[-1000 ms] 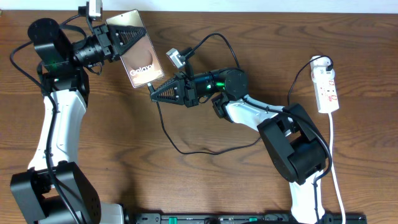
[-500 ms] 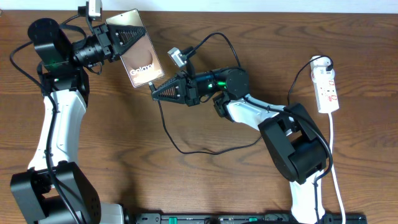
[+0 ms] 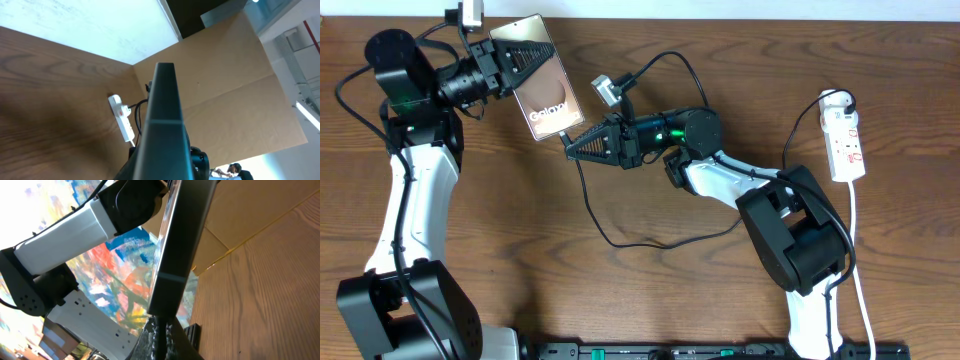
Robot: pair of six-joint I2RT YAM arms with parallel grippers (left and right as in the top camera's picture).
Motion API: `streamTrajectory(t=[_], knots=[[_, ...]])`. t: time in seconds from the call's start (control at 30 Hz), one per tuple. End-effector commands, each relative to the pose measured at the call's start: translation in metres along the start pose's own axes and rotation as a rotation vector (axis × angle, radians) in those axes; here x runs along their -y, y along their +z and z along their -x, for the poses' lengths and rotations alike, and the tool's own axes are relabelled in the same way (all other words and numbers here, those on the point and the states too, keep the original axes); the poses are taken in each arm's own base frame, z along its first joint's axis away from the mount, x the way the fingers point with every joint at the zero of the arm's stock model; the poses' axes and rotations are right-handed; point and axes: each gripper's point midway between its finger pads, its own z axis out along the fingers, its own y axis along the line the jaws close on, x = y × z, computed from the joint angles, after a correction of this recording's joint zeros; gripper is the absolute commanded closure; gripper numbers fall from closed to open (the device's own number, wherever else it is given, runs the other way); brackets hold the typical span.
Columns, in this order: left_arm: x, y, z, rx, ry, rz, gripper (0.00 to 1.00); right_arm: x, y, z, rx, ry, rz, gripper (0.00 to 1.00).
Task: Plug charger to phone and switch on socket
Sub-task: 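Push the plug into the phone's port held by the left gripper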
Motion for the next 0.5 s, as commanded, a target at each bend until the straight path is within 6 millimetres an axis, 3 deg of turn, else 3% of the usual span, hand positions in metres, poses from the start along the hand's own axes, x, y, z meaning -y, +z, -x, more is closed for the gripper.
streamTrajectory(t=[0.0,0.47], knots=[[0.011,-0.002,-0.005,-0.023,0.070,-0.020,0.93,-0.001,-0.003,0.022,0.090,0.008,-0.008,0.99],[0.012,-0.002,-0.008,-0.041,0.088,-0.031,0.93,0.001,-0.005,0.037,0.183,0.021,-0.018,0.99]])
